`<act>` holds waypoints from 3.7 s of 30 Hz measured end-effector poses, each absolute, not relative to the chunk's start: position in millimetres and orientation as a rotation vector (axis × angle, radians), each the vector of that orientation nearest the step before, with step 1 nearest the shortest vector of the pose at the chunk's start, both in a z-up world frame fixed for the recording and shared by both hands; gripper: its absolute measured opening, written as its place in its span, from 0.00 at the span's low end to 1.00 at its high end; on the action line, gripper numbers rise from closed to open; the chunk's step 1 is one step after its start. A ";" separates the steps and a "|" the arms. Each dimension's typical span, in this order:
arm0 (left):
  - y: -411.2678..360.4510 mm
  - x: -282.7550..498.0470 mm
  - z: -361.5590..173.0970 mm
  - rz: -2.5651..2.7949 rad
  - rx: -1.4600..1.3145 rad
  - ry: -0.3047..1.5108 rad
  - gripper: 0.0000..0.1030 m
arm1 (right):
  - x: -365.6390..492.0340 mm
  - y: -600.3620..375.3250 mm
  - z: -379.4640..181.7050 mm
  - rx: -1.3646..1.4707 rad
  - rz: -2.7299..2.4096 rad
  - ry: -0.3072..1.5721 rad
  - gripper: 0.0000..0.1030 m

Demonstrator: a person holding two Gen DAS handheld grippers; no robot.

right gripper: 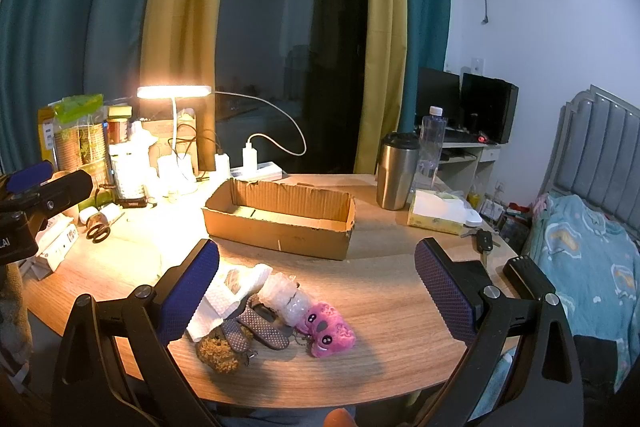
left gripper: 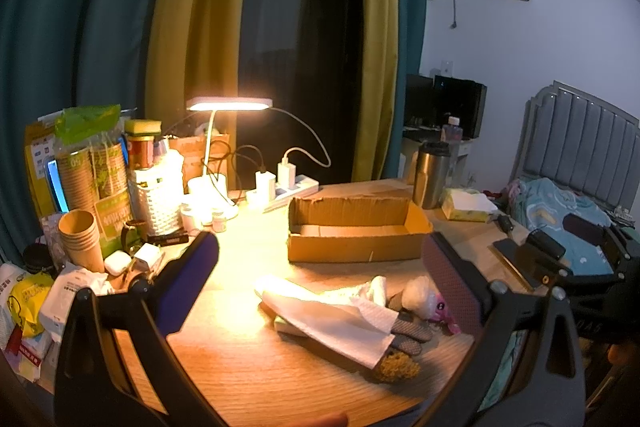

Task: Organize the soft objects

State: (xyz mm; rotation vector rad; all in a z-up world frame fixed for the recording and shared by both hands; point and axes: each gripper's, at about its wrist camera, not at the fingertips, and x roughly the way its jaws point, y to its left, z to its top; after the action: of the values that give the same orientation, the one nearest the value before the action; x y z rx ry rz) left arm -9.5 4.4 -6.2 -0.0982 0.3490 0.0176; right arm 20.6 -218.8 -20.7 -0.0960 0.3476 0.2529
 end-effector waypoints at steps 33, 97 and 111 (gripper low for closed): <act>20.6 85.3 -103.5 -0.013 -0.079 0.649 0.99 | 105.4 -218.5 -107.3 -0.057 0.281 0.625 0.97; -9.6 149.9 -162.6 -0.192 -0.043 0.907 0.74 | 167.9 -195.9 -112.0 -0.037 0.473 0.705 0.51; 8.3 135.6 -151.1 -0.315 -0.164 0.843 0.07 | 168.4 -190.9 -112.1 -0.050 0.477 0.707 0.51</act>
State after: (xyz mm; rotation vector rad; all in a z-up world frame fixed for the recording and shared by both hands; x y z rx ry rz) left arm 135.6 8.3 -151.1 -0.1643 0.8429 -0.3152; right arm 168.4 -190.9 -112.1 -0.0496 0.7067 0.4773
